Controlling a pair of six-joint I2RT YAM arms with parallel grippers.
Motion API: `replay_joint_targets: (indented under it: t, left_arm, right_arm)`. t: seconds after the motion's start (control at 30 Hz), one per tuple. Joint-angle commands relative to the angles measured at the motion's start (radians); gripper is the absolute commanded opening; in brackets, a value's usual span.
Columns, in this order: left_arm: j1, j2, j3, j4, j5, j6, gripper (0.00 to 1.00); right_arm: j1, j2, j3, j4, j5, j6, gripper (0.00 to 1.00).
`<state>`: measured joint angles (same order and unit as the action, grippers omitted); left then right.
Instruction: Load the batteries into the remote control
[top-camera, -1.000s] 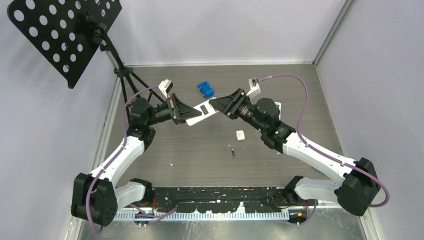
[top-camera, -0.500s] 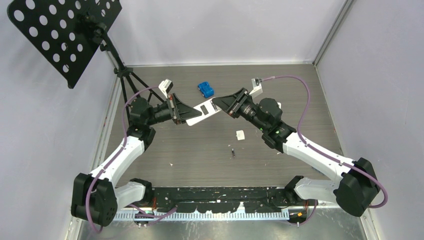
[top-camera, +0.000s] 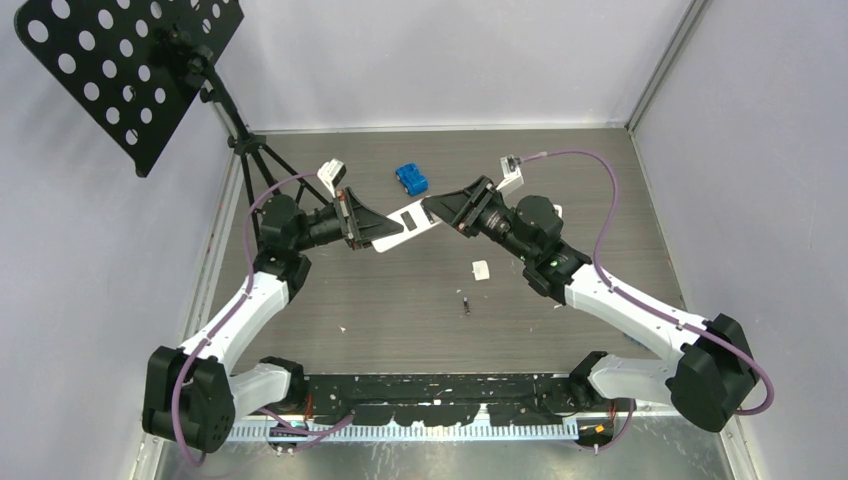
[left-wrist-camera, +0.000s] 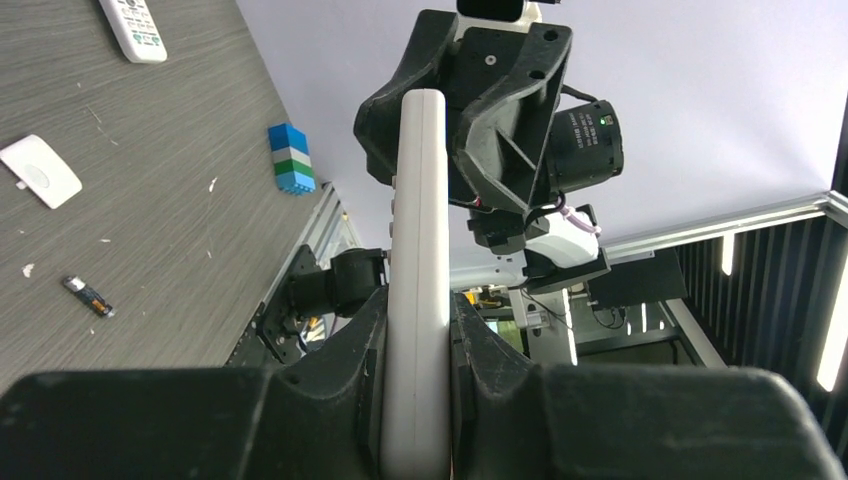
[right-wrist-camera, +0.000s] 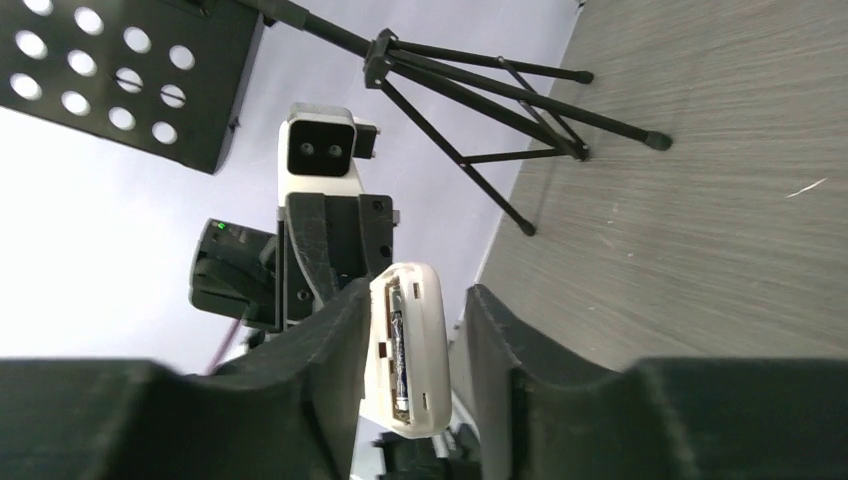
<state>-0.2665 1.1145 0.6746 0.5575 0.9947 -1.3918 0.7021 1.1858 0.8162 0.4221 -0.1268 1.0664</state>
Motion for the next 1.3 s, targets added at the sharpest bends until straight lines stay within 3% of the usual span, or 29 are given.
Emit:
replay_joint_targets:
  t: [0.0,0.07,0.23,0.37,0.47,0.63,1.03,1.27]
  left_arm:
    - [0.001,-0.021,0.018,-0.068,0.002,0.126,0.00]
    - [0.005,-0.034,0.016,-0.167,-0.013,0.219,0.00]
    - [0.007,-0.088,0.034,-0.502,-0.131,0.528,0.00]
    - [0.007,-0.134,0.062,-0.722,-0.242,0.695,0.00]
    - [0.007,-0.144,0.090,-0.834,-0.304,0.781,0.00]
    - [0.007,-0.153,0.100,-0.886,-0.342,0.813,0.00]
    - [0.007,-0.151,0.098,-0.893,-0.341,0.820,0.00]
    - [0.007,-0.169,0.086,-0.891,-0.348,0.826,0.00]
  right_arm:
    - [-0.019,-0.075,0.030,-0.067,0.027,-0.061,0.53]
    - [-0.036,-0.122,0.042,-0.151,0.060,-0.088,0.61]
    - [-0.056,-0.192,0.109,-0.500,0.202,-0.232,0.63]
    - [-0.057,-0.127,0.154,-0.799,0.283,-0.348,0.62]
    - [-0.057,-0.036,0.155,-0.929,0.286,-0.365,0.61]
    - [-0.042,0.102,0.089,-0.945,0.208,-0.356,0.55]
    - [0.108,0.402,0.157,-0.996,0.285,-0.413,0.54]
    - [0.140,0.483,0.182,-0.997,0.356,-0.370,0.32]
